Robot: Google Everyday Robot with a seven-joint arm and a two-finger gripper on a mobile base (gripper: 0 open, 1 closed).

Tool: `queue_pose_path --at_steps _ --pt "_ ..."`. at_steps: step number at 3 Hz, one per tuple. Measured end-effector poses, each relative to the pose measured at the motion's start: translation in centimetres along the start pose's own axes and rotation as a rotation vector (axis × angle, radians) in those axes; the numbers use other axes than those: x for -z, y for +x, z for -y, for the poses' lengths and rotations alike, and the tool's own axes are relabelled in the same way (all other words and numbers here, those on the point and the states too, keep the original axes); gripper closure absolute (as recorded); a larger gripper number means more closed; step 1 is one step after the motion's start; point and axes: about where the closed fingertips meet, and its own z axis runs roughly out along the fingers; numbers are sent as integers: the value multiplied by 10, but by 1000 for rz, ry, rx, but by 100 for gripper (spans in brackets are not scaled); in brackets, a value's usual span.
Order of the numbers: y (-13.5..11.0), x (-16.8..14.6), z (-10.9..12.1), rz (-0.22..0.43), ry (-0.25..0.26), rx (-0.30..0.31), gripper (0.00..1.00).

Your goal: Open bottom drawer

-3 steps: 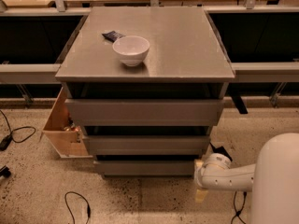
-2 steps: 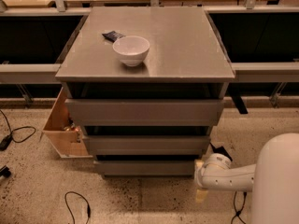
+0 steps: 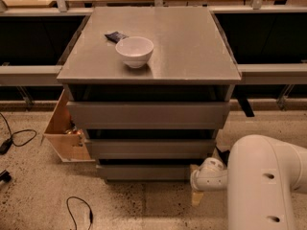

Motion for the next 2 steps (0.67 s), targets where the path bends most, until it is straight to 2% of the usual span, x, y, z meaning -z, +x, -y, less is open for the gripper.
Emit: queue_pose_path --at_steps 2 --pt "-3 -54 26 -2 12 13 0"
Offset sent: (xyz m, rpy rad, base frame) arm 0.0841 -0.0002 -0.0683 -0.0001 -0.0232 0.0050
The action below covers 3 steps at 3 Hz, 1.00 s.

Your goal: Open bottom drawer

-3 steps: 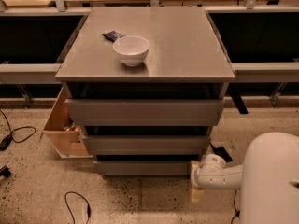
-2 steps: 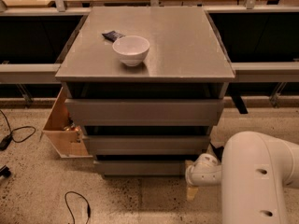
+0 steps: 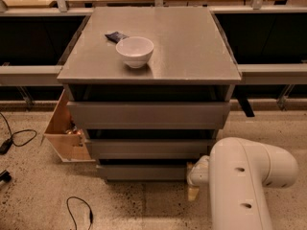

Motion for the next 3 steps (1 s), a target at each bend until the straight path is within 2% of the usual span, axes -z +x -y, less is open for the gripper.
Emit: queue_pose_path --at_steps 1,2,3 --pt "-1 -23 9 1 -2 -12 0" --pt "3 -34 17 -14 1 -22 19" --pt "26 -26 10 -57 -18 -48 42"
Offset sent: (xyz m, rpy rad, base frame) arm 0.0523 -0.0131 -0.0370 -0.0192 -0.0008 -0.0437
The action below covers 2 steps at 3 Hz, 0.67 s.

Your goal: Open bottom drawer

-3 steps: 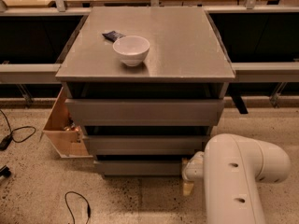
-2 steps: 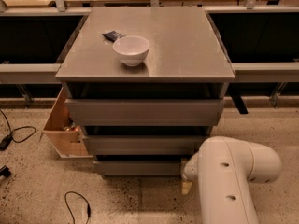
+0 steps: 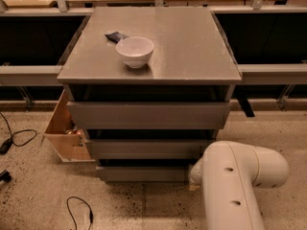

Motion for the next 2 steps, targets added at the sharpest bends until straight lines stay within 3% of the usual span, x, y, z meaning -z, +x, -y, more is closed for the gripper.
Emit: queue_pose_path --at_steps 1,2 --pt "13 6 -20 -26 -43 -18 66" --pt "12 18 -17 -26 -43 -18 96"
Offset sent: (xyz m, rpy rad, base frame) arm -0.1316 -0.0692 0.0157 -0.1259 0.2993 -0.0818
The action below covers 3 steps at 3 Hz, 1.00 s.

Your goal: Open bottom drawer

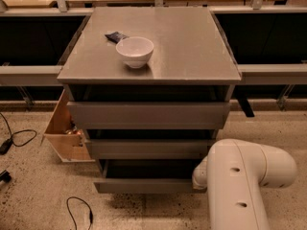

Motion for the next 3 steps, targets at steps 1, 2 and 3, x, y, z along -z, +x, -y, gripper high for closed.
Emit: queue_pose_path --at_steps 1,2,3 --pt "0 6 1 0 0 0 100" --pt "12 15 -9 -15 -25 -11 100" --pt "17 20 -20 -20 -46 -22 100"
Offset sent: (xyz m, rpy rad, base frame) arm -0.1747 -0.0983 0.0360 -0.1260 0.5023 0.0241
